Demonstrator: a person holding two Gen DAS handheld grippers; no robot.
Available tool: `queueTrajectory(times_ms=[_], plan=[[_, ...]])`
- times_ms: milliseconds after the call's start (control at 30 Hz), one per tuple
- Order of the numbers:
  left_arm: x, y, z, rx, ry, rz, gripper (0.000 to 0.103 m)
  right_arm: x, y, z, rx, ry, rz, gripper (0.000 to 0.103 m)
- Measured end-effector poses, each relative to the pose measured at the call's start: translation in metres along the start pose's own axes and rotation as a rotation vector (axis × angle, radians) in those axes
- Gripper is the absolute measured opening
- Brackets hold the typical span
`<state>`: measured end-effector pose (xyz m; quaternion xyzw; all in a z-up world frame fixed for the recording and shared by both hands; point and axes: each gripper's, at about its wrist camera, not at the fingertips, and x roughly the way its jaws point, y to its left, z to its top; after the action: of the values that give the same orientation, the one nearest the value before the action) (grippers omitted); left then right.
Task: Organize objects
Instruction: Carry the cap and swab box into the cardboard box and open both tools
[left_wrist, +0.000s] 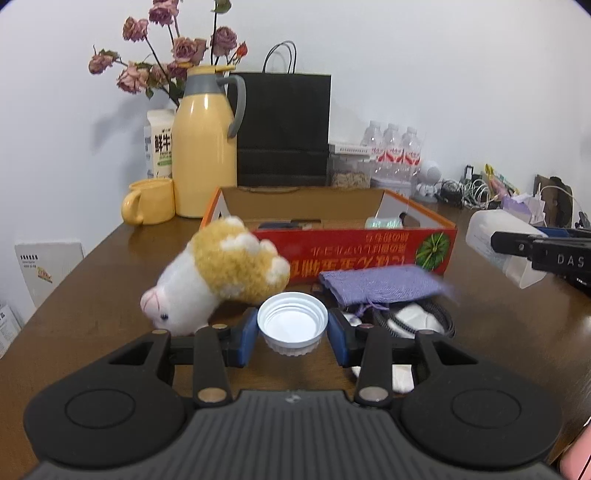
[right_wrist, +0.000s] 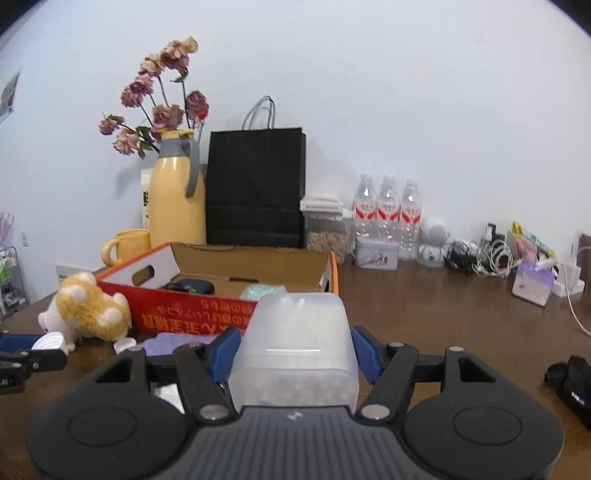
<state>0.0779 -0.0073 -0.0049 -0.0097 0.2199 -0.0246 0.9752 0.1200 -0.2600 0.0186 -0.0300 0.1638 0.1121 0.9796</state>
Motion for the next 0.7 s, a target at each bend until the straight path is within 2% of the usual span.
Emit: queueTrajectory(times_ms=[300,567,700], plan=[[0.012,-0.009,0.036,0.009,-0.085,-0.008,0.041,0.012,0.013,0.012,-0.025,-0.025,0.037,0.065],[0.049,-0.016,0.079,-0.016,-0.163,-0.001,0.041,0.051,0.023,0.037,-0.032,-0.059,0.058,0.065],[0.074,-0.016,0.096,-0.049,-0.167,0.016,0.041,0.075,0.025,0.053,-0.028,-0.072,0.060,0.065]])
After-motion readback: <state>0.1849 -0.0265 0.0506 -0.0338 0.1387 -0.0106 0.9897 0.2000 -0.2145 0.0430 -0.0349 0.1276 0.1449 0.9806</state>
